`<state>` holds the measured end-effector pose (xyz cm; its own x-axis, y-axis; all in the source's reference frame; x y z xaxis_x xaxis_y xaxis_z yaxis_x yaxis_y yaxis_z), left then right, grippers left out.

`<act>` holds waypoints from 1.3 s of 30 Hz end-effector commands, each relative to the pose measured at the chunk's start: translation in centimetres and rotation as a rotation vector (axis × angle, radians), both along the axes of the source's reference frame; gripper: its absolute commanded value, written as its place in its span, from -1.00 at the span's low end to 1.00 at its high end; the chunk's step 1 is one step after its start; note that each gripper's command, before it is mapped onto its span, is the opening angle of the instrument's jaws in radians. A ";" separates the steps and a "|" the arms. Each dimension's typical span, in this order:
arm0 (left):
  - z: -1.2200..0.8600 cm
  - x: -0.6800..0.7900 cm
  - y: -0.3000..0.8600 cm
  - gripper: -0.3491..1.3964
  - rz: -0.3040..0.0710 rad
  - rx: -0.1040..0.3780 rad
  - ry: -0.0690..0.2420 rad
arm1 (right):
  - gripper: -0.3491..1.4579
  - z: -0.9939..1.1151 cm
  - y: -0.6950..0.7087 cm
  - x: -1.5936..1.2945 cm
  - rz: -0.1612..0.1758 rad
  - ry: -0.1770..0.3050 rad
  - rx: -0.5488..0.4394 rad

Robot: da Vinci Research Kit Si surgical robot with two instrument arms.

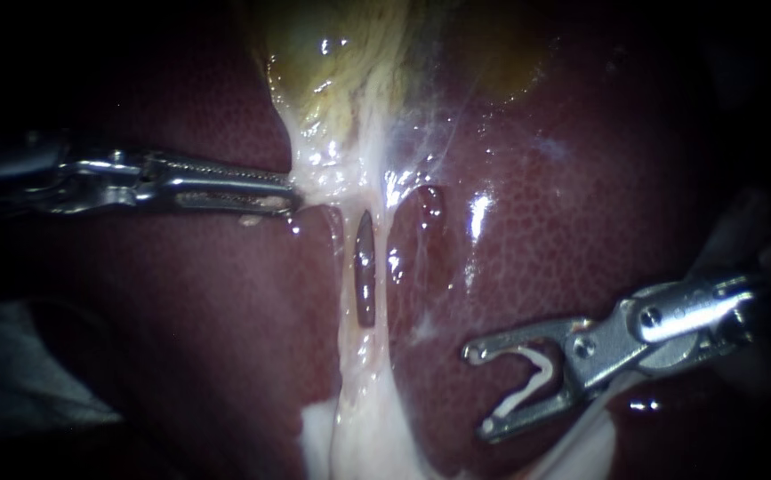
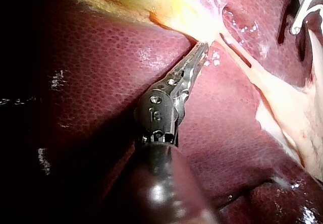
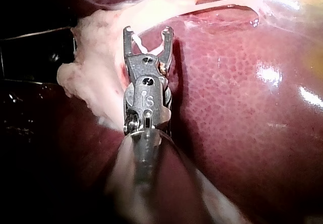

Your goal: Clipping first clip left tube

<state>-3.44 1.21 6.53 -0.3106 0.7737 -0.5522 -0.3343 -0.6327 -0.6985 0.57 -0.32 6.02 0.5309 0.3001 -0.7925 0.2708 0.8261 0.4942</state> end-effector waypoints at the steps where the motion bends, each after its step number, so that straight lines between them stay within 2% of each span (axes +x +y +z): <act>1: -0.03 0.02 0.02 -1.00 0.001 0.002 -0.001 | -0.09 0.00 0.00 -0.01 0.000 0.000 0.000; 3: -0.15 0.10 0.09 -1.00 0.003 0.009 -0.001 | -0.09 0.00 0.00 -0.01 0.000 0.000 0.000; 5: -0.27 0.19 0.16 -1.00 -0.012 0.008 -0.005 | -0.09 0.00 0.00 -0.01 0.000 0.000 0.000; 11: -0.63 0.51 0.37 -1.00 -0.048 -0.037 -0.020 | -0.09 0.01 0.01 0.00 0.000 0.000 0.000; 15: -0.77 0.62 0.44 -1.00 -0.061 -0.057 -0.022 | -0.09 0.00 0.01 0.00 0.000 0.000 0.000; 21: -0.81 0.62 0.42 -1.00 -0.063 -0.062 -0.018 | -0.09 0.00 0.02 0.13 -0.001 0.000 0.006; 27: -0.84 0.60 0.39 -1.00 -0.066 -0.062 -0.015 | -0.10 0.05 0.09 0.48 0.056 0.049 0.014; 34: -0.85 0.57 0.37 -1.00 -0.071 -0.064 -0.016 | -0.09 0.13 0.21 0.93 0.126 0.064 0.057; 39: -0.85 0.56 0.37 -1.00 -0.071 -0.064 -0.015 | -0.09 0.21 0.28 1.16 0.153 0.062 0.074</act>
